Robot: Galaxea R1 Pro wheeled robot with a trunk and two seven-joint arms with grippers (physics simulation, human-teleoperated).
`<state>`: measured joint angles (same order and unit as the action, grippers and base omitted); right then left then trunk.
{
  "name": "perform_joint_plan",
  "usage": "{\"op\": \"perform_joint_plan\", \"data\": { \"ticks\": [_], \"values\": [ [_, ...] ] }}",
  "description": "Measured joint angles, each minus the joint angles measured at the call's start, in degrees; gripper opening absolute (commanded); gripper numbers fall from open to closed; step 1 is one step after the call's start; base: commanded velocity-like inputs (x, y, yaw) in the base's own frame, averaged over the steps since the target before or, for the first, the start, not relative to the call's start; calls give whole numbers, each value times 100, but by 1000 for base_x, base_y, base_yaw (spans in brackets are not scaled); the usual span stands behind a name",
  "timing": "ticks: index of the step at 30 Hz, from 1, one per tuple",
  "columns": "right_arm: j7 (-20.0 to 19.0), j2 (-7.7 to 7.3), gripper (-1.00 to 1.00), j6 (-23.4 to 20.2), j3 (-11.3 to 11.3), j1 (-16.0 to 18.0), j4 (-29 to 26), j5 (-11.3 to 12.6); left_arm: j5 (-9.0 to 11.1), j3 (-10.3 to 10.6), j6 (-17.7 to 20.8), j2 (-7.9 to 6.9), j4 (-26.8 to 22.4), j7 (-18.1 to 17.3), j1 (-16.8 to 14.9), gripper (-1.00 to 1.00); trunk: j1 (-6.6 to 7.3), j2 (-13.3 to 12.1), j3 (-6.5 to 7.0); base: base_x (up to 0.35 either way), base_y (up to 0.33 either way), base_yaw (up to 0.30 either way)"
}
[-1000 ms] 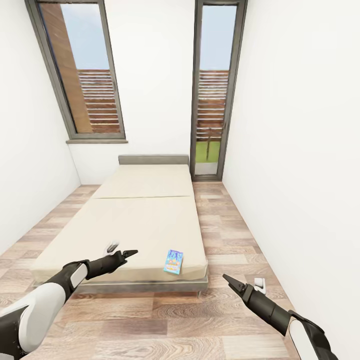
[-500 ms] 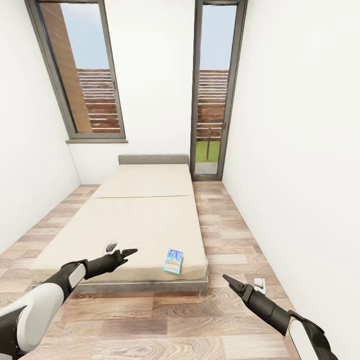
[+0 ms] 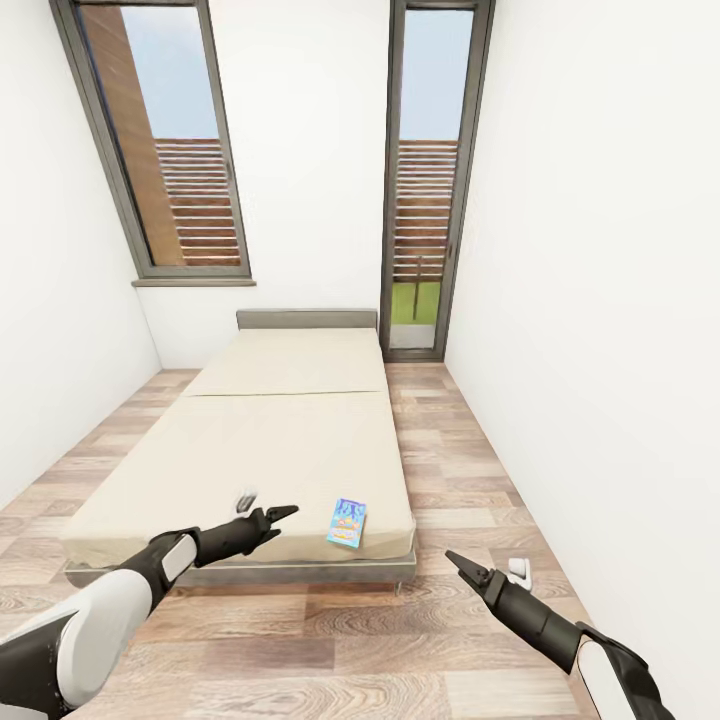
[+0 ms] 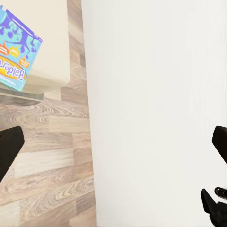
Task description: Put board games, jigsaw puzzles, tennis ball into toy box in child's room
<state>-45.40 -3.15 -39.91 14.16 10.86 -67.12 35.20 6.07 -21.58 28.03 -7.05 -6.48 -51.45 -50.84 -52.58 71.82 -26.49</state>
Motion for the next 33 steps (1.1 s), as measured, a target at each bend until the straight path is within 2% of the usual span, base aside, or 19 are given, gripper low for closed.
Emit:
{"op": "perform_joint_plan", "data": {
  "ticks": [3, 7, 9, 16, 33],
  "values": [
    [3, 2, 100, 1, 1, 0, 12, 0, 56, -2, -1, 84, 29, -1, 23, 100, 0, 0, 0, 0, 0, 0],
    [4, 5, 100, 2, 1, 0, 18, -1, 145, -3, -7, 131, 44, 2, 43, 100, -87, 159, -71, 0, 0, 0],
    [3, 6, 100, 2, 1, 0, 20, -1, 259, 1, -11, 159, 51, 4, 58, 100, -131, 239, -107, 0, 0, 0],
    [2, 7, 100, 4, 2, 0, 23, -1, 472, 4, -6, 138, 57, 11, 77, 100, -285, 520, -233, 0, 0, 0],
    [47, 7, 100, 4, 2, 0, 24, -1, 565, 4, -14, 117, 65, 319, 88, 100, -658, 1202, -538, 0, 0, 0]
  ]
}}
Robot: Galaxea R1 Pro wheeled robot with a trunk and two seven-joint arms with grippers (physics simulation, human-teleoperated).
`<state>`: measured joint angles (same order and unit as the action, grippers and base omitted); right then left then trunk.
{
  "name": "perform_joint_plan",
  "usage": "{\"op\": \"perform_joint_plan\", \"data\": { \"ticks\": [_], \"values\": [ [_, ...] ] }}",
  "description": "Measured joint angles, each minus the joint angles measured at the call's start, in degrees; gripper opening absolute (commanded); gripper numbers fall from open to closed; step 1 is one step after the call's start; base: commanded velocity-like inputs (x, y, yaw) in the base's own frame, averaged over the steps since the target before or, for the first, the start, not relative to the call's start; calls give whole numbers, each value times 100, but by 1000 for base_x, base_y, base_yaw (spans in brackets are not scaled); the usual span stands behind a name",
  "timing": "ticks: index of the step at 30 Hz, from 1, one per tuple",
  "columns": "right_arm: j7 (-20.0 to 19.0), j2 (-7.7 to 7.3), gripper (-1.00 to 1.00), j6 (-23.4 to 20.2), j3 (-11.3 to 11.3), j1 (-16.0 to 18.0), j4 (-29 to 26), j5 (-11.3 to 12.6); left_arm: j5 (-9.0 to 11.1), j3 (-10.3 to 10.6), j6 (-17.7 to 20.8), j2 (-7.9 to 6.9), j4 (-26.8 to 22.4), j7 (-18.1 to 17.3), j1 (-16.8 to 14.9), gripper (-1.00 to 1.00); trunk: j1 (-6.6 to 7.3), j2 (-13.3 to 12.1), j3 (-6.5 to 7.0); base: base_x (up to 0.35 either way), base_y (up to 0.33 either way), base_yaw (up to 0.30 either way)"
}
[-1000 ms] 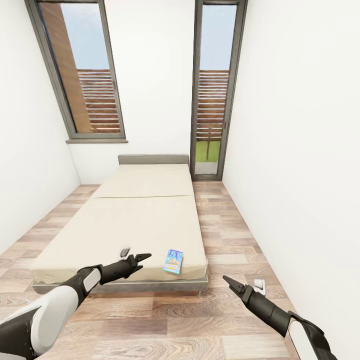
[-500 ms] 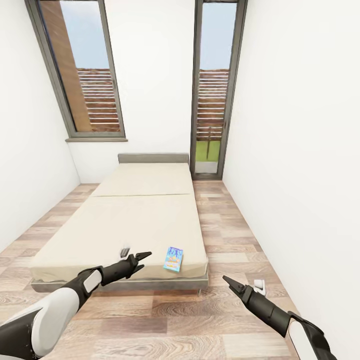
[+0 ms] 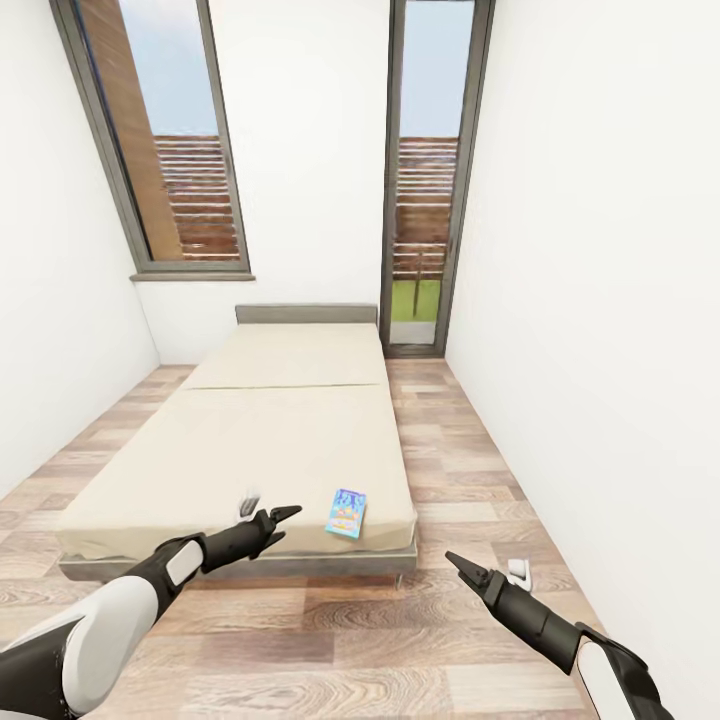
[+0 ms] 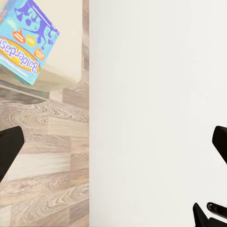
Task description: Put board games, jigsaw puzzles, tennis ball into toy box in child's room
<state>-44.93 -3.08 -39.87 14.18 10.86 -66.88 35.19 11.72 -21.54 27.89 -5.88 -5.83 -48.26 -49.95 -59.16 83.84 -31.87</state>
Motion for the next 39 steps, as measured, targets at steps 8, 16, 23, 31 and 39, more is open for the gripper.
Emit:
{"op": "perform_joint_plan", "data": {
  "ticks": [8, 16, 23, 31, 39],
  "values": [
    [7, 0, 100, 0, 0, 0, 0, 0, 24, -3, -7, 10, 3, 112, 3, 100, -176, 321, -144, 0, 0, 0],
    [8, 0, 100, -1, 0, -1, 0, 0, 154, -16, -8, 1, 3, 142, 12, 100, -352, 642, -287, 0, 0, 0],
    [8, 0, 100, -1, 0, 0, 0, 0, 185, -38, -6, -18, 3, 146, 22, 100, -505, 923, -413, 0, 0, 0],
    [3, -7, 100, -1, 0, 0, 0, 0, 198, -121, 37, -208, 3, 117, 23, 100, -681, 1244, -557, 0, 0, 0],
    [7, -3, 100, -1, 0, 0, 0, 0, 207, -307, 208, -346, -2, 64, 17, 100, -857, 1565, -700, 0, 0, 0]
  ]
}}
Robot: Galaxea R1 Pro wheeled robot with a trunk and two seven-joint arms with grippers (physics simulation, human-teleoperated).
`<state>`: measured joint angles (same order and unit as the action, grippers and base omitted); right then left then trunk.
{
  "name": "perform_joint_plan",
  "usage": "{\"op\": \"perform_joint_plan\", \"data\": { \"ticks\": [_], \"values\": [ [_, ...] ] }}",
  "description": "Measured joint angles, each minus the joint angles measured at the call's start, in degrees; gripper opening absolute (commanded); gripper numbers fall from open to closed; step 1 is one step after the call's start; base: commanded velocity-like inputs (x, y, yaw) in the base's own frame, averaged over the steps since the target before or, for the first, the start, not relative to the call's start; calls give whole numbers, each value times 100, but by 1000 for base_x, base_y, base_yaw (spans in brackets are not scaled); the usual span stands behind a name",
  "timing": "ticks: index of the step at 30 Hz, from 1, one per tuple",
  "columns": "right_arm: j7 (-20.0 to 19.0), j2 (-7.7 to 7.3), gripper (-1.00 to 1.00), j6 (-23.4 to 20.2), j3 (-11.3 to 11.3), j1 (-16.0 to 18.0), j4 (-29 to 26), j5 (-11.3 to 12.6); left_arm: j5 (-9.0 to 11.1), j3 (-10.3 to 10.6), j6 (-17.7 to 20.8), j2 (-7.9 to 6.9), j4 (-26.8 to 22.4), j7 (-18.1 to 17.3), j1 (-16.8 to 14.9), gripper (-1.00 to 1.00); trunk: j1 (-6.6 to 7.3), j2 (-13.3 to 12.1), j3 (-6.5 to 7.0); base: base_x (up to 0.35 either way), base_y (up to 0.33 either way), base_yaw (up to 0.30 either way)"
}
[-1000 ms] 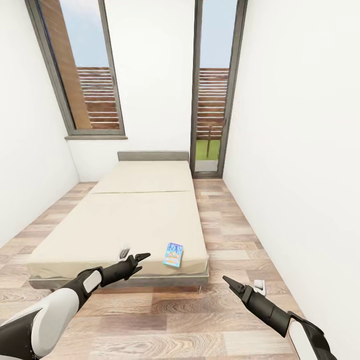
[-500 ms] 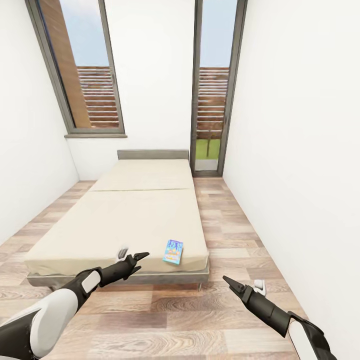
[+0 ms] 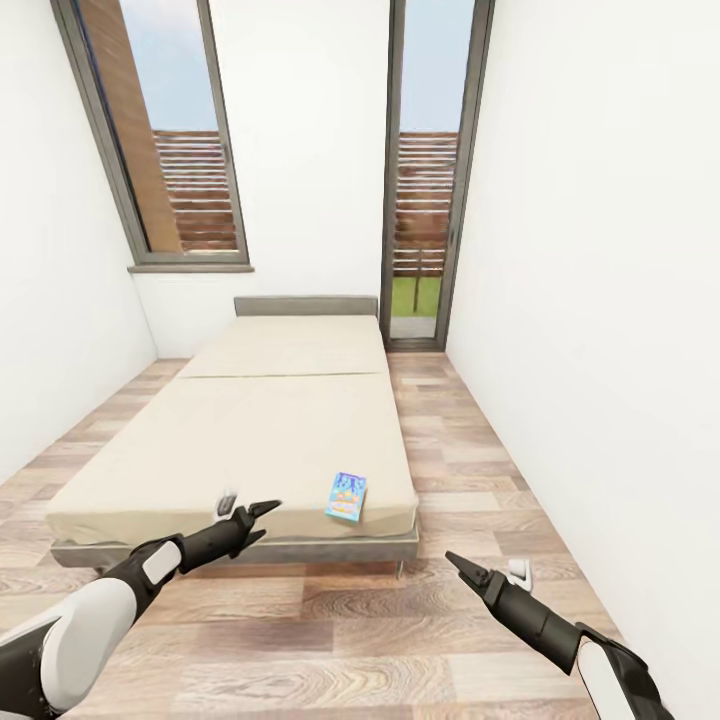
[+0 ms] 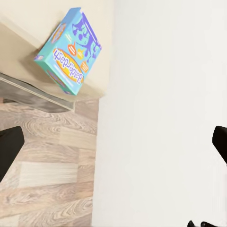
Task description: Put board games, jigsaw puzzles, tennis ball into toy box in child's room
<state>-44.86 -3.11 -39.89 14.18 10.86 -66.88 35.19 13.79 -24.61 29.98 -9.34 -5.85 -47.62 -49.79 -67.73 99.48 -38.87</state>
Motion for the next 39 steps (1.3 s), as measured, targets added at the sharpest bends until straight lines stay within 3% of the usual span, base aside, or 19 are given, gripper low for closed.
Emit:
{"op": "perform_joint_plan", "data": {
  "ticks": [12, 39],
  "values": [
    [1, 3, 100, 0, 0, 0, 0, 0, -8, -205, 186, 66, -3, 58, -2, 100, -264, 481, -215, 0, 0, 0],
    [1, 3, 100, 0, -1, 0, 0, 0, -7, -217, 157, 78, -8, 34, -2, 100, -857, 1564, -700, 0, 0, 0]
  ]
}}
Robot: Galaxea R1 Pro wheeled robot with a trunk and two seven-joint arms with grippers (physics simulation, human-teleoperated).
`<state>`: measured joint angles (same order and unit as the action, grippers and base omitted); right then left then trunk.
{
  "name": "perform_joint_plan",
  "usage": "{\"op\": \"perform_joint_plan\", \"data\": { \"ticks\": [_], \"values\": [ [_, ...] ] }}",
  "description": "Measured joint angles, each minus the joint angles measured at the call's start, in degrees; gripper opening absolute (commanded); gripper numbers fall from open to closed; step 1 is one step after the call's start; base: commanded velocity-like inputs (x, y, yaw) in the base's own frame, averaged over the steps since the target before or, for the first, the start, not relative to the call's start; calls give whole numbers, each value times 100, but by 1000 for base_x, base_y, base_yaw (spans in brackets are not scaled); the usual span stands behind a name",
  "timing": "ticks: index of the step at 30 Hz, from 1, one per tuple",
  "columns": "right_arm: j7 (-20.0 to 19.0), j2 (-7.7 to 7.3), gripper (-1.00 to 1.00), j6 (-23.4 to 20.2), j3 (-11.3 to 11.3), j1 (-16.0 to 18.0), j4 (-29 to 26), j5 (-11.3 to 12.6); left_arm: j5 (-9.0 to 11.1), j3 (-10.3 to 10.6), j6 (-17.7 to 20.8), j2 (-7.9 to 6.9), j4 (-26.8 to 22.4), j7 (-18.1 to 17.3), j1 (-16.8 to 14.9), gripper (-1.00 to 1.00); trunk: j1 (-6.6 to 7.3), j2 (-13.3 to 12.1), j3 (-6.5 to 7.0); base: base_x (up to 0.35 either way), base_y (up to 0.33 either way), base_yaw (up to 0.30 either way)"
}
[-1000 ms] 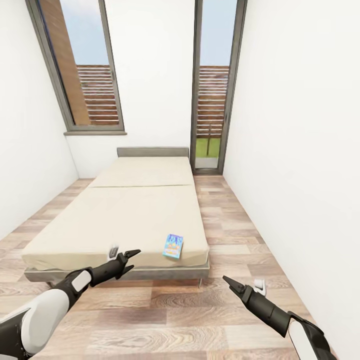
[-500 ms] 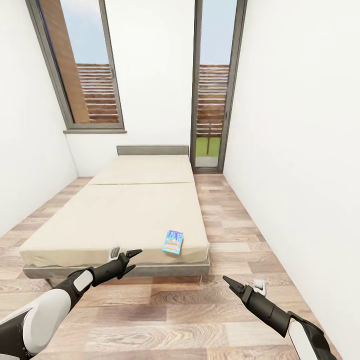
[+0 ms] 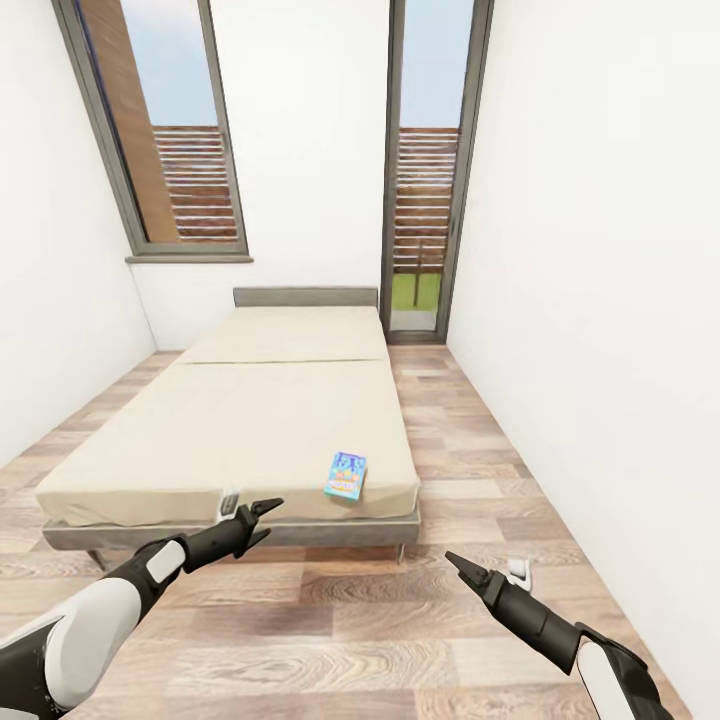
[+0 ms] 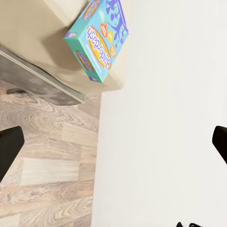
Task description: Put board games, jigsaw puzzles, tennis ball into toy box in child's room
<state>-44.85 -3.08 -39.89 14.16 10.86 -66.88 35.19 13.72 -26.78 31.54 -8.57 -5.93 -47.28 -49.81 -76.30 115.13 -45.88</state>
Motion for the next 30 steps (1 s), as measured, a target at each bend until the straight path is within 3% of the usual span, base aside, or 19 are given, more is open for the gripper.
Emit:
{"op": "perform_joint_plan", "data": {
  "ticks": [19, 26, 30],
  "values": [
    [-56, -8, 100, -7, 1, 0, -6, 0, -7, 7, 32, -60, -4, -78, 0, 100, -417, 762, -341, 0, 0, 0],
    [-63, -9, 100, -14, 1, 0, -8, 6, -24, 10, 43, -8, -4, -105, 0, 100, -571, 1043, -467, 0, 0, 0],
    [-68, -10, 100, -22, 2, 0, -9, 43, -38, 14, 37, 103, 2, -80, 0, 100, -659, 1203, -539, 0, 0, 0]
  ]
}}
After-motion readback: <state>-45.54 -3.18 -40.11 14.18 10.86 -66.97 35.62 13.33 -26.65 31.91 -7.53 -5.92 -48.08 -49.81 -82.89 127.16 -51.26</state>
